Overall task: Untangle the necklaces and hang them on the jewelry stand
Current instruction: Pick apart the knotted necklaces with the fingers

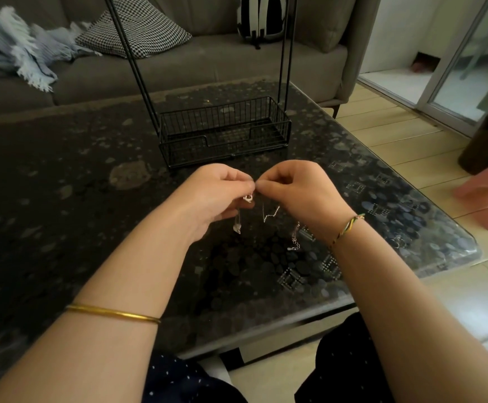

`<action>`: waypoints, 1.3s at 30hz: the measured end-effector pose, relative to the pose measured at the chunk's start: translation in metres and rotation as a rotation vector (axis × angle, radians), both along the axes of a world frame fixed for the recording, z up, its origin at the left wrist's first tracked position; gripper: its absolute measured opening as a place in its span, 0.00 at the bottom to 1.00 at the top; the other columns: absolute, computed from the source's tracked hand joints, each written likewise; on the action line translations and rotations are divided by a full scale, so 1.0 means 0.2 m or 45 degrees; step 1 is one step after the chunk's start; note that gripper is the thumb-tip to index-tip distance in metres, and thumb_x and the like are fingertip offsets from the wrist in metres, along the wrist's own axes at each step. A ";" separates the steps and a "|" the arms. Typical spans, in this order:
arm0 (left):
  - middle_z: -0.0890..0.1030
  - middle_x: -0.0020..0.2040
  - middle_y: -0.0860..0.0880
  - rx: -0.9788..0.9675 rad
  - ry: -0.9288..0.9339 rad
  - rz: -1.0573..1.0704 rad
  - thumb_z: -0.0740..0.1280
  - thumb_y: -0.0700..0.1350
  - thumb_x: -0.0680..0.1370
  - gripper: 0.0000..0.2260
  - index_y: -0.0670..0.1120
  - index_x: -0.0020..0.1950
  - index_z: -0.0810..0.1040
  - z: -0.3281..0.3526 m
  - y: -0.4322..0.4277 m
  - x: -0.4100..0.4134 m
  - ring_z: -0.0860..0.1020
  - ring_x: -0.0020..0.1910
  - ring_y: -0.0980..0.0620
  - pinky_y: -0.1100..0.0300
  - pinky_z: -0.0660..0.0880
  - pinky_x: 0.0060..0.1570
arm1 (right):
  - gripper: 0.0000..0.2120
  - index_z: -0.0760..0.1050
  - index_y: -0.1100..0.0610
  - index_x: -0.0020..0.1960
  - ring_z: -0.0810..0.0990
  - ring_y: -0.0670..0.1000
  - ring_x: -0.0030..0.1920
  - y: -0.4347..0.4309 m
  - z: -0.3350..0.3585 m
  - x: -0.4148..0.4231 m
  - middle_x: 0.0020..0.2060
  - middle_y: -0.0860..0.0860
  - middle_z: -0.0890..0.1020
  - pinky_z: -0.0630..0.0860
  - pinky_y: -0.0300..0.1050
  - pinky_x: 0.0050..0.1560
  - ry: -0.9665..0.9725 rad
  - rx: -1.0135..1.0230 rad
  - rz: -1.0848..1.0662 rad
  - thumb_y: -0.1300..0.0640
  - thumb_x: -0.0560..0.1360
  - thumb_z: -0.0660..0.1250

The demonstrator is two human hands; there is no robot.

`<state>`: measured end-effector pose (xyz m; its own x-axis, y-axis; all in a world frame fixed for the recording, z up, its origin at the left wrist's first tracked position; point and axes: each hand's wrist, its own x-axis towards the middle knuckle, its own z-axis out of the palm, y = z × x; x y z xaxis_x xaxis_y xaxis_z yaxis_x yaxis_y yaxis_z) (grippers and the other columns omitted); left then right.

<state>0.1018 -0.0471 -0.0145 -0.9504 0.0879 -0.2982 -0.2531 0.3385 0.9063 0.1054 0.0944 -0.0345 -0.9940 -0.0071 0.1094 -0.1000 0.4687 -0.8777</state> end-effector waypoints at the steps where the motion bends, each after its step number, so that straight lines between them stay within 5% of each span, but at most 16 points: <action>1: 0.83 0.47 0.50 -0.028 0.014 -0.014 0.67 0.40 0.78 0.04 0.49 0.49 0.79 0.00 0.00 0.00 0.82 0.46 0.54 0.53 0.77 0.56 | 0.03 0.81 0.58 0.42 0.71 0.36 0.25 0.00 0.00 0.00 0.30 0.46 0.77 0.67 0.28 0.28 0.002 -0.012 -0.009 0.59 0.73 0.70; 6: 0.82 0.44 0.49 -0.314 0.198 -0.045 0.67 0.37 0.77 0.08 0.51 0.46 0.77 -0.01 -0.01 0.00 0.81 0.44 0.56 0.62 0.73 0.43 | 0.04 0.81 0.55 0.42 0.73 0.40 0.30 0.02 0.02 0.00 0.33 0.47 0.79 0.71 0.29 0.31 0.005 0.005 -0.020 0.63 0.71 0.71; 10: 0.82 0.43 0.49 -0.403 0.257 -0.020 0.64 0.37 0.78 0.10 0.52 0.44 0.77 -0.01 0.01 -0.01 0.81 0.45 0.53 0.59 0.75 0.44 | 0.08 0.80 0.54 0.42 0.71 0.41 0.29 0.02 0.02 -0.01 0.30 0.46 0.76 0.68 0.29 0.28 -0.006 0.042 -0.059 0.66 0.70 0.69; 14: 0.80 0.44 0.48 -0.232 0.191 0.056 0.60 0.36 0.78 0.12 0.50 0.43 0.79 0.01 0.03 -0.02 0.79 0.46 0.52 0.51 0.78 0.55 | 0.03 0.79 0.55 0.42 0.71 0.41 0.29 0.02 0.01 -0.01 0.29 0.45 0.75 0.68 0.31 0.31 -0.024 0.037 -0.062 0.61 0.71 0.72; 20: 0.76 0.42 0.45 0.183 -0.028 0.177 0.56 0.31 0.77 0.14 0.44 0.43 0.79 0.05 0.04 0.00 0.74 0.37 0.53 0.55 0.79 0.50 | 0.04 0.78 0.54 0.39 0.70 0.40 0.27 0.00 0.00 0.01 0.29 0.45 0.75 0.66 0.33 0.29 -0.048 0.053 -0.035 0.57 0.73 0.71; 32: 0.80 0.42 0.49 -0.031 -0.015 -0.027 0.67 0.38 0.77 0.04 0.46 0.45 0.79 -0.01 0.01 -0.01 0.77 0.41 0.54 0.55 0.78 0.51 | 0.05 0.80 0.55 0.41 0.71 0.39 0.25 0.00 0.00 0.01 0.30 0.47 0.79 0.67 0.30 0.28 0.000 -0.029 -0.110 0.56 0.74 0.69; 39: 0.80 0.48 0.46 0.126 -0.046 0.094 0.65 0.38 0.79 0.04 0.45 0.45 0.77 -0.01 0.01 -0.02 0.79 0.48 0.51 0.56 0.78 0.48 | 0.06 0.78 0.58 0.43 0.74 0.45 0.25 0.01 0.00 0.01 0.31 0.54 0.79 0.72 0.34 0.26 -0.146 -0.165 -0.114 0.58 0.77 0.65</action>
